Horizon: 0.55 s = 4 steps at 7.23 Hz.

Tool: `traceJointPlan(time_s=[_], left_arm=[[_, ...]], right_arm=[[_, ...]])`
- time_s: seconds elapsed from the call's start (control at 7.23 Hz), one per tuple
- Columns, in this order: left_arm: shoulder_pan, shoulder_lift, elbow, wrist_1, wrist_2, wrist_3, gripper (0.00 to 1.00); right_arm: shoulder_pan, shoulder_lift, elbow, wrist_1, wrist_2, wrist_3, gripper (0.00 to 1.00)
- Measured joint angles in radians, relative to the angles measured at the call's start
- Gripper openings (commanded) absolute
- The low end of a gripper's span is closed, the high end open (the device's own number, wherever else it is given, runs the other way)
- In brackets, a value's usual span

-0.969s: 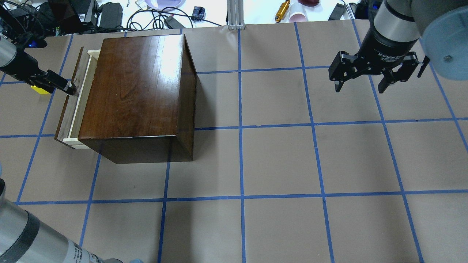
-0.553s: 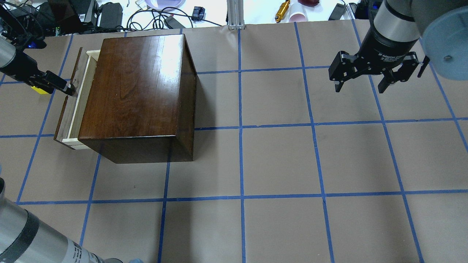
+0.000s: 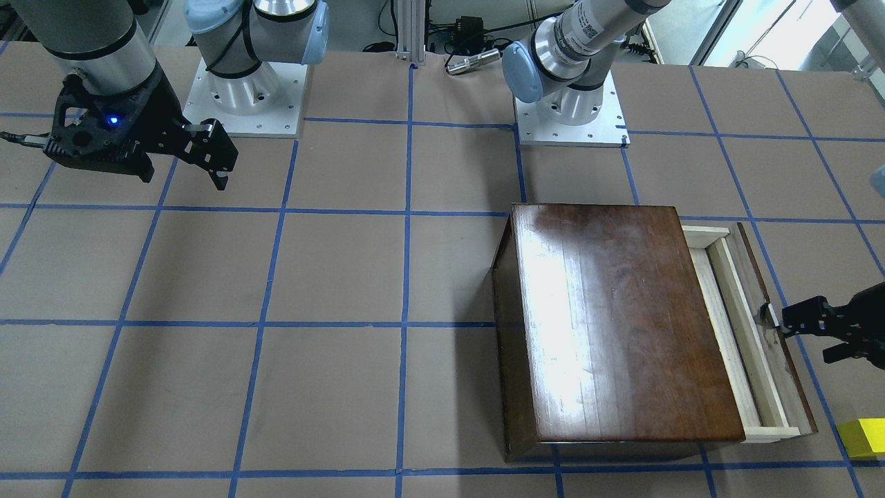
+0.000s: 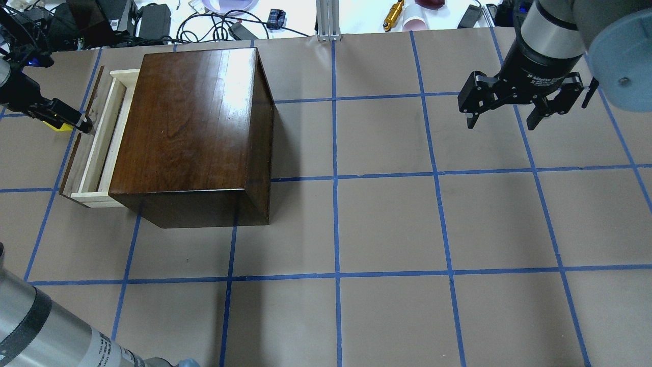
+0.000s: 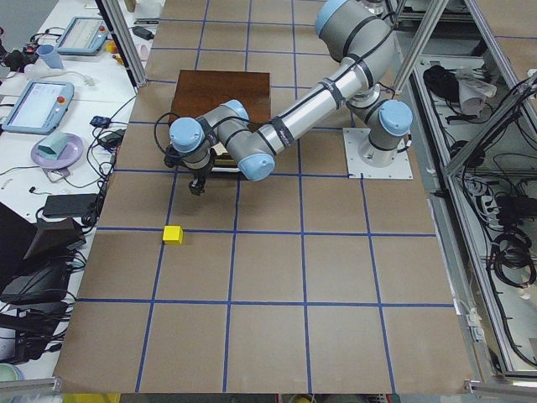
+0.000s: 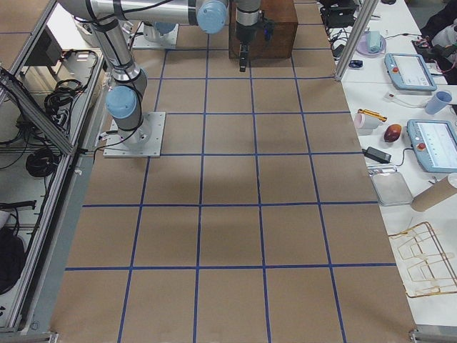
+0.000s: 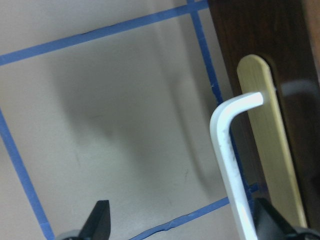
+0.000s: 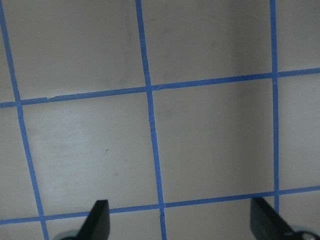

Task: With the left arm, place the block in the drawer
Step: 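Pull the drawer open outward with the left gripper on the handle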

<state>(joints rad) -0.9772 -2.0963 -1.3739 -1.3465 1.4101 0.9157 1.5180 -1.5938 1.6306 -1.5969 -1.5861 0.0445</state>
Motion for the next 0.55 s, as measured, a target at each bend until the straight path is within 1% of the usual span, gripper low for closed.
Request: traceJointPlan(time_s=[0.55], left_arm=[[0.004,-0.019,0.027,0.001,0.008,0.027,0.99]], right_arm=[[0.0,0.0,0.0,0.0,0.0,0.0,1.0]])
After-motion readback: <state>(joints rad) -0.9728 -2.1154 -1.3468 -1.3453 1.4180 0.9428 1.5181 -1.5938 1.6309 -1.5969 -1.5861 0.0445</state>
